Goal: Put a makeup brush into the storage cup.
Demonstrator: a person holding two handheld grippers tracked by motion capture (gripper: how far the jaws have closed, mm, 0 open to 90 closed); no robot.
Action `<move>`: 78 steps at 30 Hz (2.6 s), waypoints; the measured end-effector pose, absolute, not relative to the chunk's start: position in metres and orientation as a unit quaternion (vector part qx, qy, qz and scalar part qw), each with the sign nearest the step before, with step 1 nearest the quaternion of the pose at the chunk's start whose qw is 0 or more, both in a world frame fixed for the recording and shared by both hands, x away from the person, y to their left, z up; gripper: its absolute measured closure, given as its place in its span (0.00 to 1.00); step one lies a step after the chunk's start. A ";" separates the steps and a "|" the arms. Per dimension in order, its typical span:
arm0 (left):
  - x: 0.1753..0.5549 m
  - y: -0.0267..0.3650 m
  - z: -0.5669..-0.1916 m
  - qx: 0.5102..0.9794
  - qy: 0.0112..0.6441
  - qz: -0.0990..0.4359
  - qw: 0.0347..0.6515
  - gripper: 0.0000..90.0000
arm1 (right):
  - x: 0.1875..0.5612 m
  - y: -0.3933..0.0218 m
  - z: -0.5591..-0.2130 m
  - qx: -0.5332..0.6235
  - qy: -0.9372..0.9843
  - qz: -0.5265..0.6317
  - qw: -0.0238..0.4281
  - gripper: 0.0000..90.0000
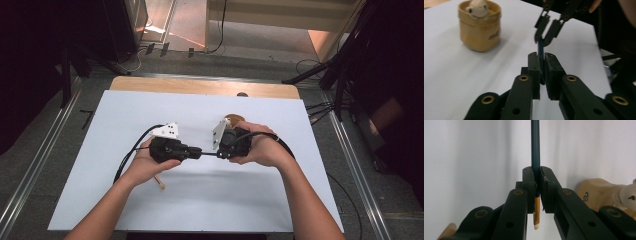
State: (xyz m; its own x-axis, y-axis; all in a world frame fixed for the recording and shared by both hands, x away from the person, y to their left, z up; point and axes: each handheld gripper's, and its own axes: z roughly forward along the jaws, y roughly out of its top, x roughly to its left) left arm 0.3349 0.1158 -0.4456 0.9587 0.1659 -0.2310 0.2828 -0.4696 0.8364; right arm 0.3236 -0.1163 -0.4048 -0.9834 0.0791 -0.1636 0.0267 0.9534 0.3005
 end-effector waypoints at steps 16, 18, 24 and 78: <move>0.336 0.125 -0.441 0.846 0.131 -0.046 0.514 0.96 | 0.322 -0.131 -0.413 0.127 0.969 0.199 0.074 0.00; 0.335 0.127 -0.440 0.845 0.133 -0.044 0.516 0.96 | 0.320 -0.136 -0.413 0.148 0.959 0.229 0.082 0.00; 0.336 0.129 -0.440 0.839 0.139 -0.037 0.525 0.96 | 0.318 -0.147 -0.422 0.194 0.937 0.281 0.080 0.00; 0.331 0.142 -0.432 0.801 0.158 0.009 0.578 0.96 | 0.286 -0.166 -0.461 0.446 0.669 0.595 0.029 0.01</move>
State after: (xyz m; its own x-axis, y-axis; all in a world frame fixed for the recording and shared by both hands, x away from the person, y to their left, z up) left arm 0.3310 0.1424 -0.4323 0.9499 0.2634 -0.1680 0.2425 -0.2830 0.9280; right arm 0.2865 -0.1665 -0.4607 -0.6010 0.6300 0.4919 0.5620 -0.1046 0.8205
